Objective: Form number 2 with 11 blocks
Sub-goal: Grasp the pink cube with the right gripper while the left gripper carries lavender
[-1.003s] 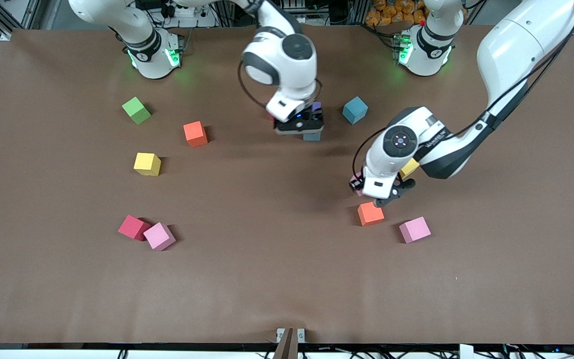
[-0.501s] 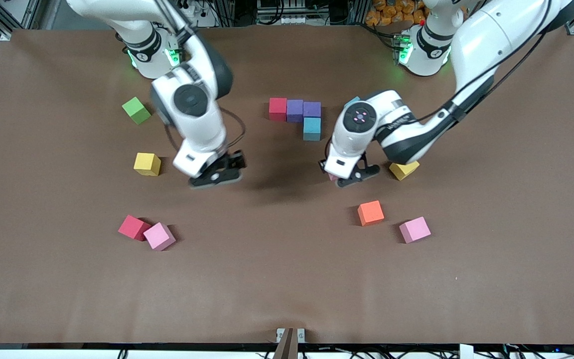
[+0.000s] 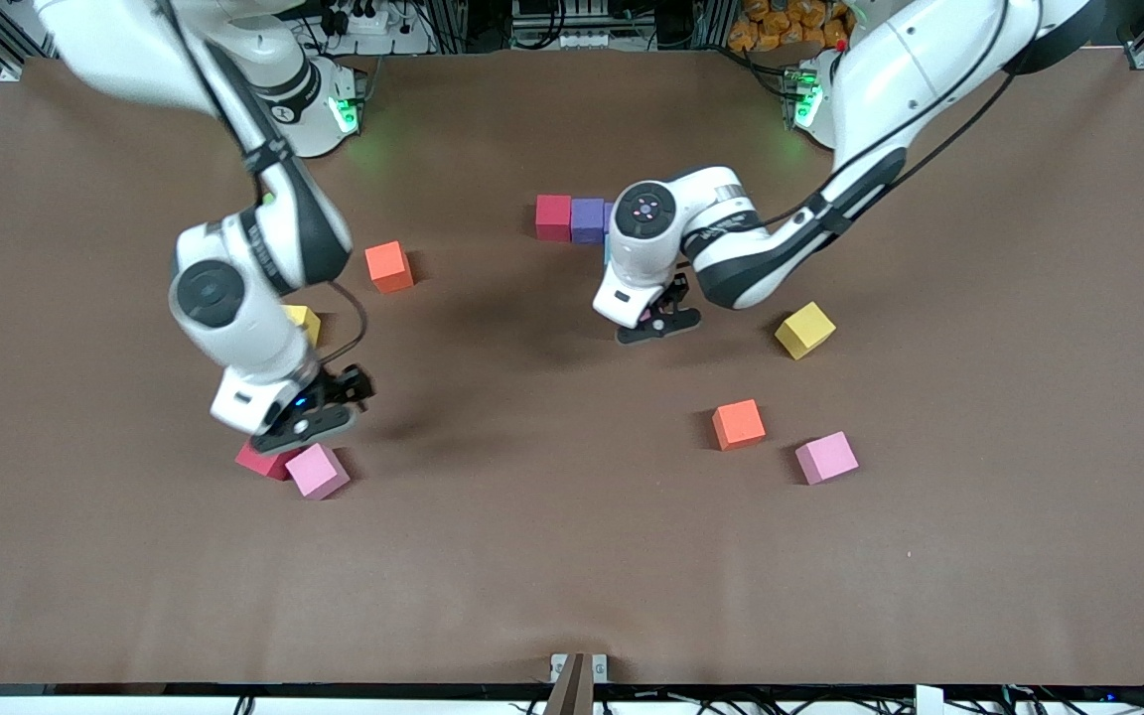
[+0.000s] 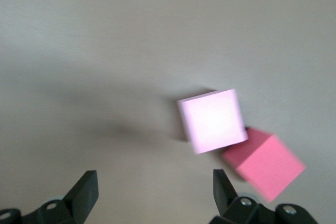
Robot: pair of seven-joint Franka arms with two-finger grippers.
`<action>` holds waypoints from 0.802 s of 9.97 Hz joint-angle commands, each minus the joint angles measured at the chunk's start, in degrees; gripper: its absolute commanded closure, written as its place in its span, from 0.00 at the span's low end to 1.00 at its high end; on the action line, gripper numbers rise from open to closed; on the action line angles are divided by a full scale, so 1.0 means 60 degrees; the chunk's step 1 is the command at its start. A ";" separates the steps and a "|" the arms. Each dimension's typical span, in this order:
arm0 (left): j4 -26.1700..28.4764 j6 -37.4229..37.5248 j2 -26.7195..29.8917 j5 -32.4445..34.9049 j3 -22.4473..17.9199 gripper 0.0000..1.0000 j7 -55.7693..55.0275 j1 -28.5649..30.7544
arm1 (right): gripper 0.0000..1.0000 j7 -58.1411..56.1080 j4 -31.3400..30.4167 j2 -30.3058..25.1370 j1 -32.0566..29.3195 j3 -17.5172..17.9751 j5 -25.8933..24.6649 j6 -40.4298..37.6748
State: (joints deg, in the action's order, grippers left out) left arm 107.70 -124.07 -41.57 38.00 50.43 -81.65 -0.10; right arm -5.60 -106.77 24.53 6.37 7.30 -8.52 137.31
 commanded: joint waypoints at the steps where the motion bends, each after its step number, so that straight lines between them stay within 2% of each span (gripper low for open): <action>1: 0.0299 -0.0239 0.0101 0.0024 -0.0114 0.78 0.0395 -0.0014 | 0.03 -0.1650 0.1470 0.1312 -0.0329 0.0204 -0.0161 0.0010; 2: 0.0621 -0.0312 0.0189 0.0024 -0.0099 0.78 0.0614 0.0117 | 0.03 -0.2355 0.2115 0.1795 -0.0330 0.0190 -0.0176 -0.0092; 4: 0.0639 -0.0778 0.0190 0.0024 -0.0099 0.78 0.0689 0.0133 | 0.03 -0.2887 0.2486 0.2383 -0.0563 0.0204 -0.0336 -0.0078; 6: 0.0653 -0.1030 0.0204 0.0024 -0.0070 0.78 0.0791 0.0133 | 0.04 -0.3779 0.2561 0.2722 -0.0914 0.0233 -0.0396 -0.0005; 8: 0.0682 -0.1351 0.0190 0.0024 -0.0055 0.77 0.0821 0.0133 | 0.05 -0.3726 0.2517 0.2884 -0.0901 0.0233 -0.0338 -0.0005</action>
State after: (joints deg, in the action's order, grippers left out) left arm 110.61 -130.30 -41.59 38.00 49.87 -77.64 0.26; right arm -27.60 -93.27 40.49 1.72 7.34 -9.62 137.87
